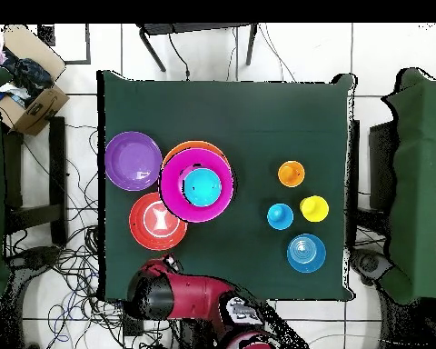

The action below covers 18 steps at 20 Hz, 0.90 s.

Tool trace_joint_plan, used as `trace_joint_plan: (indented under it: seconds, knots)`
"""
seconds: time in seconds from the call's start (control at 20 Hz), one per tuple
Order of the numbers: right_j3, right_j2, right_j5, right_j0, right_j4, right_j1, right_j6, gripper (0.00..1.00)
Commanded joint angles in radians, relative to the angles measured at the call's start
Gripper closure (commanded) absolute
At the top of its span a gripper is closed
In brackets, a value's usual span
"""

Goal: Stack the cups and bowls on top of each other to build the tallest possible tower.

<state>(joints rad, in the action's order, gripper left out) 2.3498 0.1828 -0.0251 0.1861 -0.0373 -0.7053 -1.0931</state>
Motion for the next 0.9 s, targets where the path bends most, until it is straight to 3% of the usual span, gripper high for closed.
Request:
trace_joint_plan:
  seconds: [0.05, 0.25, 0.55, 0.9]
  knots:
    - [-0.051, 0.061, -0.092, -0.048, 0.063, 0.099, -0.2, 0.0]
    - [-0.102, 0.088, -0.075, -0.048, 0.077, 0.15, -0.208, 0.0]
    - [-0.176, 0.063, -0.031, -0.064, 0.103, 0.164, -0.187, 0.0]
    - [-0.228, 0.085, 0.068, -0.078, 0.094, 0.115, -0.173, 0.0]
